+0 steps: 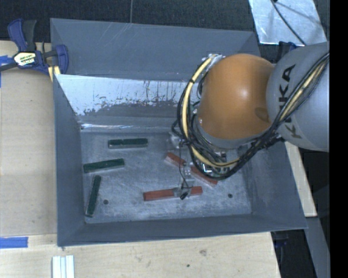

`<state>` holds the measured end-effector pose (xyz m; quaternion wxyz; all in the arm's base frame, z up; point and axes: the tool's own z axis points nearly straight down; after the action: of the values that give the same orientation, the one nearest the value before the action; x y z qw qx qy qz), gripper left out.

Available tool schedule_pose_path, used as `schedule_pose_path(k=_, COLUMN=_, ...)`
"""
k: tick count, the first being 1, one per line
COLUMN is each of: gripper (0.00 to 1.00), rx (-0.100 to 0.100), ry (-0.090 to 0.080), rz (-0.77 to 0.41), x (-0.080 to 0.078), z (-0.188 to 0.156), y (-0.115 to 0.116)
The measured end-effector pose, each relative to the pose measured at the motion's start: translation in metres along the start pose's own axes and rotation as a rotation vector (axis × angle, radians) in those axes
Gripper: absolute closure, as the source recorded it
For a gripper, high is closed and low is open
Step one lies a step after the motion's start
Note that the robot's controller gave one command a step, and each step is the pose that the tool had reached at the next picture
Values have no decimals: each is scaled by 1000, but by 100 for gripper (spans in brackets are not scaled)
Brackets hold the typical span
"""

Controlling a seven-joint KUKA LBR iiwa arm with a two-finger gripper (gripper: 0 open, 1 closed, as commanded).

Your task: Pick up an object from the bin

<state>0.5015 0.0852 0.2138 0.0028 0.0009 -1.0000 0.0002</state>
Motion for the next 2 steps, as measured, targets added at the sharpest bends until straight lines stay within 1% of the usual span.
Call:
schedule_pose_path(k=1, gripper=0, rx=0, ry=-7, rz=-17, x=-16, z=142, y=-55)
schedule_pose_path(k=2, gripper=100, rx=-1, ry=-10, rz=-16, x=-17, z=139, y=-54)
